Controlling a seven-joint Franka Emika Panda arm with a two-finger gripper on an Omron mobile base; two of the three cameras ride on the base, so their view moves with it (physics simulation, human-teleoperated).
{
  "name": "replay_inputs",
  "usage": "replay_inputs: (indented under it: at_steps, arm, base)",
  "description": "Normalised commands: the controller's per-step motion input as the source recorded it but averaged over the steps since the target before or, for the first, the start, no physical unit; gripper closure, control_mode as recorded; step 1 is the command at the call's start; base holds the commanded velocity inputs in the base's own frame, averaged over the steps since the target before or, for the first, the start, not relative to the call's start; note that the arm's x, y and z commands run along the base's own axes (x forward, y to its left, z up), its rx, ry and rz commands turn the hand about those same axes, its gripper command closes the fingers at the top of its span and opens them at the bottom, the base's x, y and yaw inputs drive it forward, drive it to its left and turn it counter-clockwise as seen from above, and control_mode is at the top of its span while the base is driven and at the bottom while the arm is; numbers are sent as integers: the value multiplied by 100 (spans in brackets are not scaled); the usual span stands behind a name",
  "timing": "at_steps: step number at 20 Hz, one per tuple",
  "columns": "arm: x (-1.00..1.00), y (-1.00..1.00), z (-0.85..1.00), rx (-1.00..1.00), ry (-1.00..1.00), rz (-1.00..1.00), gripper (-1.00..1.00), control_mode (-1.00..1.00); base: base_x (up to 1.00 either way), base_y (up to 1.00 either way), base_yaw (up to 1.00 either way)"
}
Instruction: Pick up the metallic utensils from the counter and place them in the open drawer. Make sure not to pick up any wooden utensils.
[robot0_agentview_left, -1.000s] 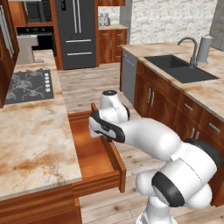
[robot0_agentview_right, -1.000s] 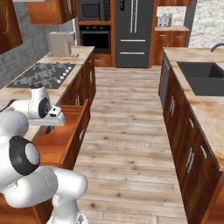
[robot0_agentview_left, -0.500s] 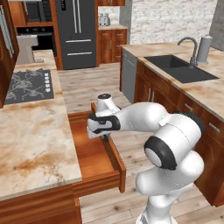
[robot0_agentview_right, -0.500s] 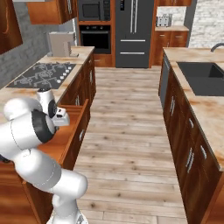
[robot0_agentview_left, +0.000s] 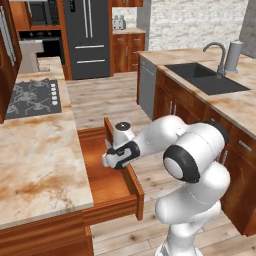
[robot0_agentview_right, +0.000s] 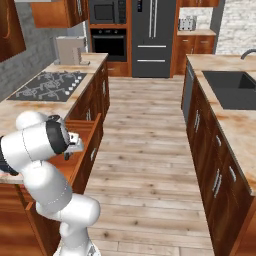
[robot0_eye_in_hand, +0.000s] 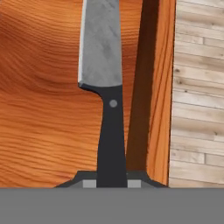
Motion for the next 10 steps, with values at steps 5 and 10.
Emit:
replay_inputs:
  at_steps: [5,10]
  arm:
    - [37,-8,-26,0,10,0,100,-100]
    - [26,0,-33,0,12,0,100,-100]
  base:
    - [0,0,0]
    - [0,0,0]
